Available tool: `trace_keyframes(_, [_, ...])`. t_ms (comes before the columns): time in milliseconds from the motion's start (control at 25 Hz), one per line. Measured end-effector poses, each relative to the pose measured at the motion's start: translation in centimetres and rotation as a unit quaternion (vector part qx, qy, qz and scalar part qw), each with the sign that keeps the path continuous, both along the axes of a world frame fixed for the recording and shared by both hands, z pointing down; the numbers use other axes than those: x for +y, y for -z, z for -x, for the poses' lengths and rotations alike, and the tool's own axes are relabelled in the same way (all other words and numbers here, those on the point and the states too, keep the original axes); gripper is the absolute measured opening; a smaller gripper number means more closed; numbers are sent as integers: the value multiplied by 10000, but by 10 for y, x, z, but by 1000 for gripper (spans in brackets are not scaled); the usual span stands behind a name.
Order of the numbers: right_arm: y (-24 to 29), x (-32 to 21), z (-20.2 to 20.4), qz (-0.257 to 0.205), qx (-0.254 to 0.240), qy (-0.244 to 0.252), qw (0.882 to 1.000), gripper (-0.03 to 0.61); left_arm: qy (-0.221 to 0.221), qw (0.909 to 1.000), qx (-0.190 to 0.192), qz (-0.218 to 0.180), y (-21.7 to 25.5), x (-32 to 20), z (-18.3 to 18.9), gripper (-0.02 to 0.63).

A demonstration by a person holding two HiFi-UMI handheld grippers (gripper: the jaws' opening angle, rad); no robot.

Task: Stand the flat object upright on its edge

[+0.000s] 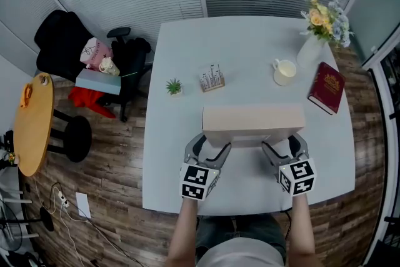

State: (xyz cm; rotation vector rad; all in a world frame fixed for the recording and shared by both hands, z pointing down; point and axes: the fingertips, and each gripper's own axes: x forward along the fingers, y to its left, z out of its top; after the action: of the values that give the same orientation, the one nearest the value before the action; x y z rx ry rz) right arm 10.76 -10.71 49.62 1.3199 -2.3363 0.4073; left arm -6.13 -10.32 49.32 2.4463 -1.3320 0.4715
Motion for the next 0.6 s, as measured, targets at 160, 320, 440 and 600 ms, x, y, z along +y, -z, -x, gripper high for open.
trace_keyframes(160, [2, 3, -1, -56, -210, -64, 9997, 382, 58, 9999, 86, -14, 3, 3, 1, 322])
trace_keyframes(320, [4, 5, -5, -74, -292, -184, 9994, 420, 56, 9998, 164, -8, 7, 6, 1, 328])
trace_keyframes(440, [4, 7, -6, -58, -294, -220, 9993, 436, 94, 9996, 270, -28, 11, 10, 1, 331])
trace_keyframes(600, [7, 11, -5, -89, -352, -248, 9990, 448, 131, 9993, 360, -33, 14, 14, 3, 333])
